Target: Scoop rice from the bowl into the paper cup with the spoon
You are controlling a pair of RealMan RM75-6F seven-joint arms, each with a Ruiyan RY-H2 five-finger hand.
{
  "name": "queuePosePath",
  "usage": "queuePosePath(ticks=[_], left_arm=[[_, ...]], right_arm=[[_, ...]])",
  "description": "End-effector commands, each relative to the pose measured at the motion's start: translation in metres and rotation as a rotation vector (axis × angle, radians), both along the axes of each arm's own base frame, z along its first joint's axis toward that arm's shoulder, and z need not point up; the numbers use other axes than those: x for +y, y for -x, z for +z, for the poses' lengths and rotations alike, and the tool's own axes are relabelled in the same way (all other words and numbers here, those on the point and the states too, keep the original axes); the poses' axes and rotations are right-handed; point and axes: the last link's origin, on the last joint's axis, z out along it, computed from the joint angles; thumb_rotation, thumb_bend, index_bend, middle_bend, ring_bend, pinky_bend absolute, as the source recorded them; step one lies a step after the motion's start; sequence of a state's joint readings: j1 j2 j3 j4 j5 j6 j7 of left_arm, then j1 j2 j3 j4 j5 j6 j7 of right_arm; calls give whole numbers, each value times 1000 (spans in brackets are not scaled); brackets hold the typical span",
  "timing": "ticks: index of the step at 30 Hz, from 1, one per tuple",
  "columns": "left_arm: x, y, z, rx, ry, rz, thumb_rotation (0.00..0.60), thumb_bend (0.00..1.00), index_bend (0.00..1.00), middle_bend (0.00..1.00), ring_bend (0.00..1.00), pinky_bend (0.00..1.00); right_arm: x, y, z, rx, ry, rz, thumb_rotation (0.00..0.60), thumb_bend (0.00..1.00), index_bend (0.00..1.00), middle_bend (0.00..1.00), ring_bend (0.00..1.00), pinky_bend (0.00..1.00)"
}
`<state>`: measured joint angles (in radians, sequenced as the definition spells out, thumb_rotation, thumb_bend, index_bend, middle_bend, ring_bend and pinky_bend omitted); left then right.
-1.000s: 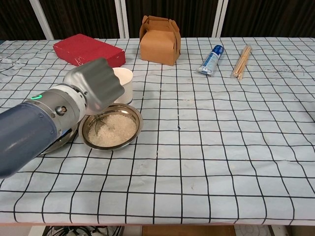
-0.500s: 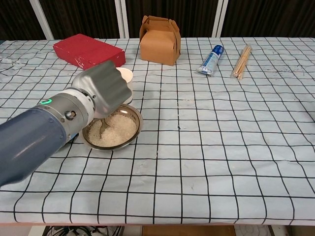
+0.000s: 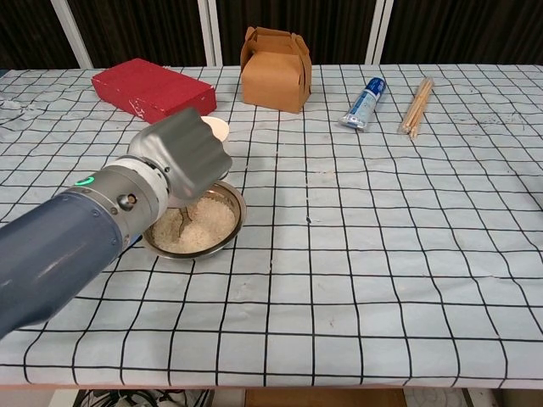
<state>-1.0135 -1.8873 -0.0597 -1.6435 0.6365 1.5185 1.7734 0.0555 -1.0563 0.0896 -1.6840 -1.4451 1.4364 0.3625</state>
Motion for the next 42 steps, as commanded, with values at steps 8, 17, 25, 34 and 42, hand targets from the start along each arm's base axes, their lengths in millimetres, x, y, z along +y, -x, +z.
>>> queuePosePath(ticks=[8,17,25,34,42], left_arm=[[3,5,12,-135,1,47,600,493,807,1000,1000,1000],[5,11,20,-231,-4,68,600,493,807,1000,1000,1000],[4,14,31,-335,0,133,600,493,807,1000,1000,1000],[5,24,47,-388,-14,153,600,493,807,1000,1000,1000],[5,36,59,-420,-11,153,600,493,807,1000,1000,1000]], right_arm=[[0,0,-1,4,-2,2,600,197,0,0,0,183],[1,0,-1,5,-2,3,600,197,0,0,0,183],[0,0,-1,5,-2,1,600,198,0,0,0,183],[1,0,-1,2,-4,-1,600,198,0,0,0,183],[1,0,-1,2,-3,-3,600,198,0,0,0,184]])
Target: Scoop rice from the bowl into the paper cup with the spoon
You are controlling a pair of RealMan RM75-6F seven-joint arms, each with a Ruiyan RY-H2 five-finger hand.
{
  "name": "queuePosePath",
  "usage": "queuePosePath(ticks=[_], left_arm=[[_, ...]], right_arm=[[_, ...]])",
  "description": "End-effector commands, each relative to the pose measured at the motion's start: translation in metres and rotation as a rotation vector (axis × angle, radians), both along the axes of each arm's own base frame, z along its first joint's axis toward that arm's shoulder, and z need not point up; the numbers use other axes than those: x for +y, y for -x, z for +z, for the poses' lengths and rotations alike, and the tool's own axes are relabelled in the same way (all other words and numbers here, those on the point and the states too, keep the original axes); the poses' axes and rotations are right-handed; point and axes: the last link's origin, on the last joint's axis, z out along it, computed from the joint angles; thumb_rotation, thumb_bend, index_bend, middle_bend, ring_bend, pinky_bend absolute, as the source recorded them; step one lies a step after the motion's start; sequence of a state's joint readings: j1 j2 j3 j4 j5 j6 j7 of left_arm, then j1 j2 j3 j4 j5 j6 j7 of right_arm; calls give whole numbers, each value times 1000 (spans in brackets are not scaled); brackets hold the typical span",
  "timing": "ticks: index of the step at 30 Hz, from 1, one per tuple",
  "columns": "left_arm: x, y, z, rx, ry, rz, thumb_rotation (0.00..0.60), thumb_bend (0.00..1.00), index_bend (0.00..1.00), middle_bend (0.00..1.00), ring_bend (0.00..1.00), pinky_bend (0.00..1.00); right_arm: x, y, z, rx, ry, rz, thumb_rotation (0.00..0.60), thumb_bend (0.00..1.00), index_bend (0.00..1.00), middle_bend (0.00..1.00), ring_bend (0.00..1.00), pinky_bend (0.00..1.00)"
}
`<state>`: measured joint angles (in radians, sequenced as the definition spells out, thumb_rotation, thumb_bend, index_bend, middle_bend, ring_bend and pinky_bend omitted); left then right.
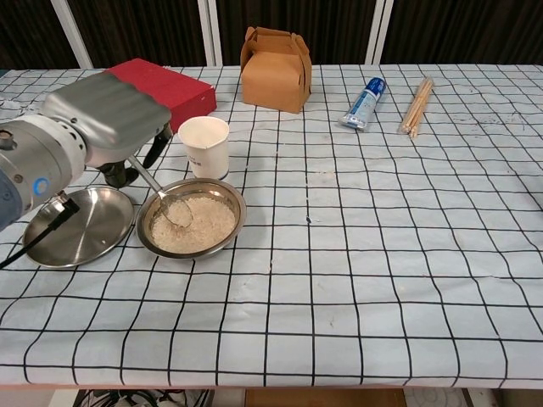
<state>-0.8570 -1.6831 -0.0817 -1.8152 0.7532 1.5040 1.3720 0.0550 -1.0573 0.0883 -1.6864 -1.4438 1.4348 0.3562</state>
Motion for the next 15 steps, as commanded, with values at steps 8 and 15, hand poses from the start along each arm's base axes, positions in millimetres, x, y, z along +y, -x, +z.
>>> queuePosePath(ticks=[8,15], left_arm=[[1,7,6,-68,4,1,600,493,807,1000,1000,1000],[2,20,11,-183,-5,1,600,493,807,1000,1000,1000]], right_arm=[[0,0,1,-1,2,-2,600,198,0,0,0,183],[0,0,1,-1,1,-2,600,198,0,0,0,183]])
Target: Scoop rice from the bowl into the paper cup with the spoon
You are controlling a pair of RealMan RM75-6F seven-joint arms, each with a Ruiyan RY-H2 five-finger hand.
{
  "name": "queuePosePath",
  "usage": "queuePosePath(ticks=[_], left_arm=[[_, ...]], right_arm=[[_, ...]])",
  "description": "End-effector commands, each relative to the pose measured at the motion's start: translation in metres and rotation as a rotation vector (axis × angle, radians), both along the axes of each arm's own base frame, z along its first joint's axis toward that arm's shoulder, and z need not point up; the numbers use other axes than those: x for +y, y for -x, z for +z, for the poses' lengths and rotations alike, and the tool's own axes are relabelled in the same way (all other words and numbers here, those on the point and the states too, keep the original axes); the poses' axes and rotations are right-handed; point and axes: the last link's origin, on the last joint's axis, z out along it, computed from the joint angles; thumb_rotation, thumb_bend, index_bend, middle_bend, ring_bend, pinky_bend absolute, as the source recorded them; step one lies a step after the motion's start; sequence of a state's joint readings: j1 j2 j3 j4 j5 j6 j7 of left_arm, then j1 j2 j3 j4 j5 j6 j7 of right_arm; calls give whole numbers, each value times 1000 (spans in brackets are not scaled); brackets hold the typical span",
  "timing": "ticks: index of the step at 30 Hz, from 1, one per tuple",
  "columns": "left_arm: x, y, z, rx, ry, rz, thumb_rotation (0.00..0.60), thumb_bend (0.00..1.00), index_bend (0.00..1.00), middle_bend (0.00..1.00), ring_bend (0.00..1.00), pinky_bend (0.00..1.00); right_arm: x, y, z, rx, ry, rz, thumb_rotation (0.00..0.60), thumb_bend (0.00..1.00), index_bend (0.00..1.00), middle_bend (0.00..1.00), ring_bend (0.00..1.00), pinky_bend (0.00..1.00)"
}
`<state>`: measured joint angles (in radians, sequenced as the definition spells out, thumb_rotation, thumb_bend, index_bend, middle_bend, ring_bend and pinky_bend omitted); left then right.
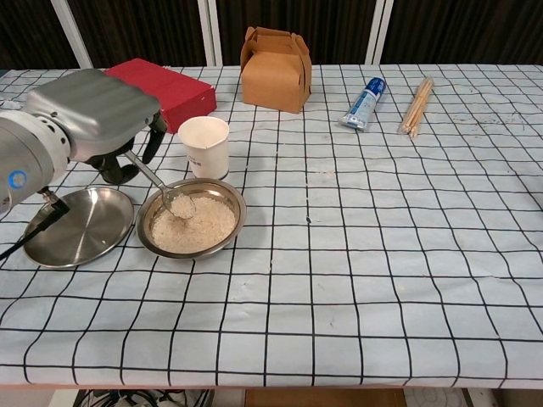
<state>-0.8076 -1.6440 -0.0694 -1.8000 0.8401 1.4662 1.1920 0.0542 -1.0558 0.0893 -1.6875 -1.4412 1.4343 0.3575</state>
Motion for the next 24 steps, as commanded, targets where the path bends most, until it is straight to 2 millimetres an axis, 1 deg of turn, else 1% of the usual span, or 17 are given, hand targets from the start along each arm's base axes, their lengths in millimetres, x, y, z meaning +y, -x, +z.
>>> queuePosePath(ticks=[1,10,24], left_arm=[[1,9,3,-51,-7,-2,600,493,807,1000,1000,1000],[4,16,7,-111,-15,-1,600,493,807,1000,1000,1000],[12,9,16,-165,-44,-2,600,493,807,1000,1000,1000]], right_arm=[[0,0,0,1,0,1,600,198,0,0,0,183],[0,0,0,4,2,1,600,197,0,0,0,183],[0,0,0,6,-1,2,600,198,0,0,0,183]])
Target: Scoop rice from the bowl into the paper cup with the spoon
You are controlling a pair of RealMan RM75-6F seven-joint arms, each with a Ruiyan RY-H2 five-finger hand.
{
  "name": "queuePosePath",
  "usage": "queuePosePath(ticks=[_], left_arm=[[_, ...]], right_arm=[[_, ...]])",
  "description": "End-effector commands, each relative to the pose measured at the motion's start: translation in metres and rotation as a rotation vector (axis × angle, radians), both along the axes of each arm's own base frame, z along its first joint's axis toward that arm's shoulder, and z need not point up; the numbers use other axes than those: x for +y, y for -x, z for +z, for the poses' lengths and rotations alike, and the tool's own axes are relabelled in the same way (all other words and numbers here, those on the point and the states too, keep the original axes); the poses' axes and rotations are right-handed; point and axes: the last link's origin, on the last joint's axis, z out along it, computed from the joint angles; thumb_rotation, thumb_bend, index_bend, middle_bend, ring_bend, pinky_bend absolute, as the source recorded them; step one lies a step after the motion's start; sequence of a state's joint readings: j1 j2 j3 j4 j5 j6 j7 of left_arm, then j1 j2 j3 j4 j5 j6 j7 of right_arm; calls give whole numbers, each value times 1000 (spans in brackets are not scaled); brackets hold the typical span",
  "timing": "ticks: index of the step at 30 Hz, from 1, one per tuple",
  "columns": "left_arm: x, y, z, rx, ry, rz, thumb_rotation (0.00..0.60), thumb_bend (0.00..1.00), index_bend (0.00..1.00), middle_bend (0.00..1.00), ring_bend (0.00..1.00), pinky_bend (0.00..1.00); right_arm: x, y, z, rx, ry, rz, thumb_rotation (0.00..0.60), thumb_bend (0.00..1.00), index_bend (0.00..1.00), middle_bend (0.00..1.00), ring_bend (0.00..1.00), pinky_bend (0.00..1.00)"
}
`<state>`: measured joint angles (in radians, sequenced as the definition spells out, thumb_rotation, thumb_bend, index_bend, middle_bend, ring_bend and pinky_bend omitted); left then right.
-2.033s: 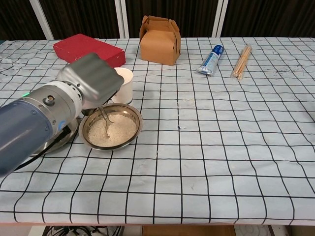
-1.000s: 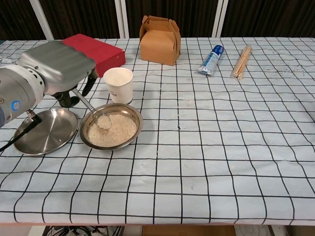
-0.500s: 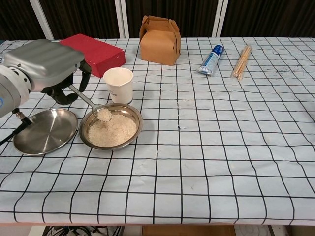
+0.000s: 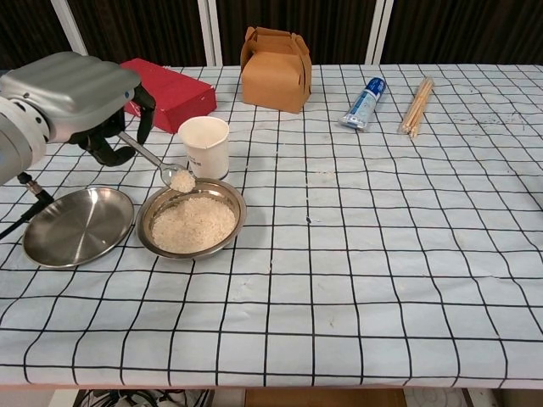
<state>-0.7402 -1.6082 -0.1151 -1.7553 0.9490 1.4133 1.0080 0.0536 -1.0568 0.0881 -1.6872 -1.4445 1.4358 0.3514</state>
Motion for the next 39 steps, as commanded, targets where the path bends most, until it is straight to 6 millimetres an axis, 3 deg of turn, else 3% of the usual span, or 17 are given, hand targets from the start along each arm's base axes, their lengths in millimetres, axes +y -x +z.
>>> queuePosePath(ticks=[1,11,17,26,39], left_arm=[[3,-2,3,-7,-11,4,600,493,807,1000,1000,1000],[20,-15,17,-29,-58,6,600,493,807,1000,1000,1000],[41,-27,23,-10,-92,13,600,493,807,1000,1000,1000],[61,-35,15,-5,-104,40,600,493,807,1000,1000,1000],[81,-28,5,31,-116,79,600,493,807,1000,1000,1000]], right_arm=[[0,0,0,1,1,0,600,198,0,0,0,183],[0,0,0,4,1,0,600,197,0,0,0,183],[0,0,0,4,3,-1,600,197,0,0,0,183],[0,0,1,0,6,-6,600,197,0,0,0,183],[-1,1,1,-5,8,-12,600,197,0,0,0,183]])
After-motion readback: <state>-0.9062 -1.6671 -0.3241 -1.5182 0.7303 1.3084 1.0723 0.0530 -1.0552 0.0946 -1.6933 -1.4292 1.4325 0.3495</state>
